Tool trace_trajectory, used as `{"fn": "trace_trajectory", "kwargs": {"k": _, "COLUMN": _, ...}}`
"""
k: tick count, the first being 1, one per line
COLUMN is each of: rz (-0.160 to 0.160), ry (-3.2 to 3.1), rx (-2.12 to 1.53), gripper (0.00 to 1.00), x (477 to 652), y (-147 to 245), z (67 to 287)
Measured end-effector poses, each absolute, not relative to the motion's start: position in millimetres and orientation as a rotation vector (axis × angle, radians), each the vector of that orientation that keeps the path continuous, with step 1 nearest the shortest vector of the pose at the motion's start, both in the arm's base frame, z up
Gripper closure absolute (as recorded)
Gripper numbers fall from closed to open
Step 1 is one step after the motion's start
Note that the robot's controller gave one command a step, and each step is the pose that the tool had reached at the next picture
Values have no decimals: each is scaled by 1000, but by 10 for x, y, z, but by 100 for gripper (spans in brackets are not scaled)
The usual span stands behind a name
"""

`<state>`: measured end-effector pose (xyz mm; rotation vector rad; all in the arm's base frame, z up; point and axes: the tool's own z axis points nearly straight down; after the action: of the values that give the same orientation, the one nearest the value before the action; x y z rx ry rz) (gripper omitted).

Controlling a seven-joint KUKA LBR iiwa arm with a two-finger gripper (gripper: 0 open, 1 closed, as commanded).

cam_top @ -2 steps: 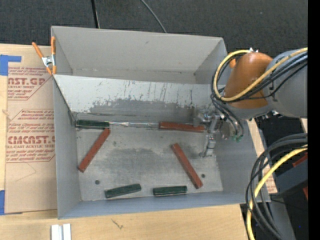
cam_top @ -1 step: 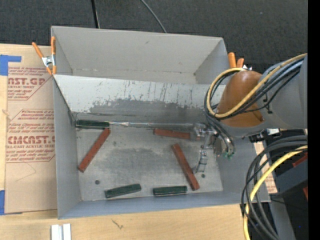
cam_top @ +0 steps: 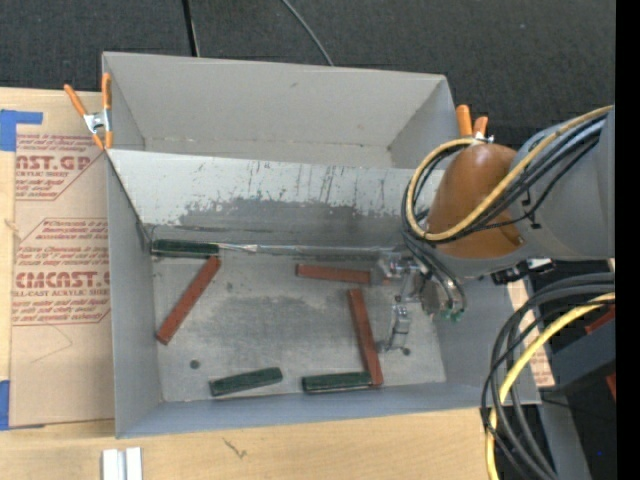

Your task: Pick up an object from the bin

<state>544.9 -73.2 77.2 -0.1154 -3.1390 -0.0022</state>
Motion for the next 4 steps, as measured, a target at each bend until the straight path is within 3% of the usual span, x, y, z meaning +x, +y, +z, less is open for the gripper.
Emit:
{"fn": "trace_trajectory", "kwargs": {"k": 1, "rz": 2, "ry": -3143, "rx": -63, "gripper": 0, "x": 5633, "y": -492, "z": 822}}
{"fn": "trace_trajectory", "kwargs": {"k": 2, "rz": -1, "ry": -3139, "rx": 187, "gripper": 0, "x": 5562, "y": -272, "z": 812}}
{"fn": "trace_trajectory", "kwargs": {"k": 3, "rz": -1, "ry": -3098, "rx": 530, "gripper": 0, "x": 5554, "y": -345, "z": 821}}
{"fn": "trace_trajectory", "kwargs": {"k": 4, "rz": 1, "ry": -3124, "rx": 352, "gripper": 0, "x": 5203, "y": -5, "z": 822}}
